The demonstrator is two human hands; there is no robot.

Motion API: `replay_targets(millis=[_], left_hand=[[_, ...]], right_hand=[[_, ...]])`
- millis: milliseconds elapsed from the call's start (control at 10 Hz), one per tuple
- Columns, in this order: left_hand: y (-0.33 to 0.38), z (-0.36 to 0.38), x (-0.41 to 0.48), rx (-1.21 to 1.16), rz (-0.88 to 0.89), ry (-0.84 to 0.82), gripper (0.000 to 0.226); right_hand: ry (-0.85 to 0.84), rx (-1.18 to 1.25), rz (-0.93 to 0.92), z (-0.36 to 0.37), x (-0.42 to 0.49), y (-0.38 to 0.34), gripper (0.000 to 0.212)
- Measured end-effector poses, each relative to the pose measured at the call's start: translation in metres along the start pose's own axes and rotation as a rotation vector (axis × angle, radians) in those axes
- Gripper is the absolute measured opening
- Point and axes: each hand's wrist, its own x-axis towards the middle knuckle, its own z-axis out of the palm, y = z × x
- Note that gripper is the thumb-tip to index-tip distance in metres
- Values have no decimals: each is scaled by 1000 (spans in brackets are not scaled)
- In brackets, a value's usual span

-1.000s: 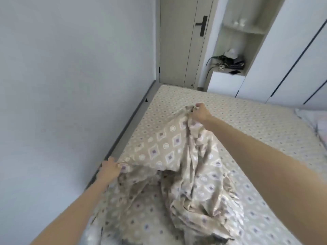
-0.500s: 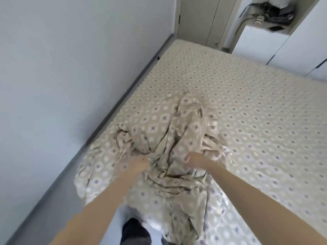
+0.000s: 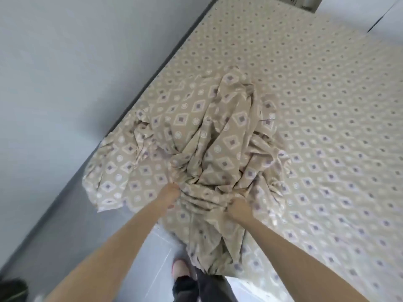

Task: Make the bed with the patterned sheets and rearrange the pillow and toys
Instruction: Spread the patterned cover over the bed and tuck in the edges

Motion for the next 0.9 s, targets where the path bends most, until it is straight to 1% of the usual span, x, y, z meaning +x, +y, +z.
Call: replay_targets(millis=[100, 200, 300, 400, 500, 600, 700, 800, 900], left_hand=[[-4, 1, -9, 5, 43, -6, 33], [-10, -2, -26, -5, 81, 2, 35], [-18, -6, -54, -19, 172, 6, 37], [-35, -11, -90, 27, 284, 5, 43], [-51, -13, -128, 97, 394, -40, 50], [-61, -6, -163, 187, 489, -63, 59], [-70, 15, -195, 276, 566, -107, 62], [-77, 41, -217, 368, 565, -79, 82], [-80, 74, -240, 438, 631, -52, 94]], right_hand=[[83, 402, 102, -20, -9, -7, 26], [114, 708, 163, -43, -27, -18, 30], [75, 867, 51, -61, -60, -21, 37], [-138, 777, -69, -79, -113, -15, 45], [-256, 577, -111, -93, -168, -4, 47], [-155, 133, -22, -101, -211, 13, 24], [-54, -103, 90, -105, -250, 32, 22], [-39, 28, 97, -117, -288, 61, 26], [14, 88, 25, -128, -331, 99, 38]])
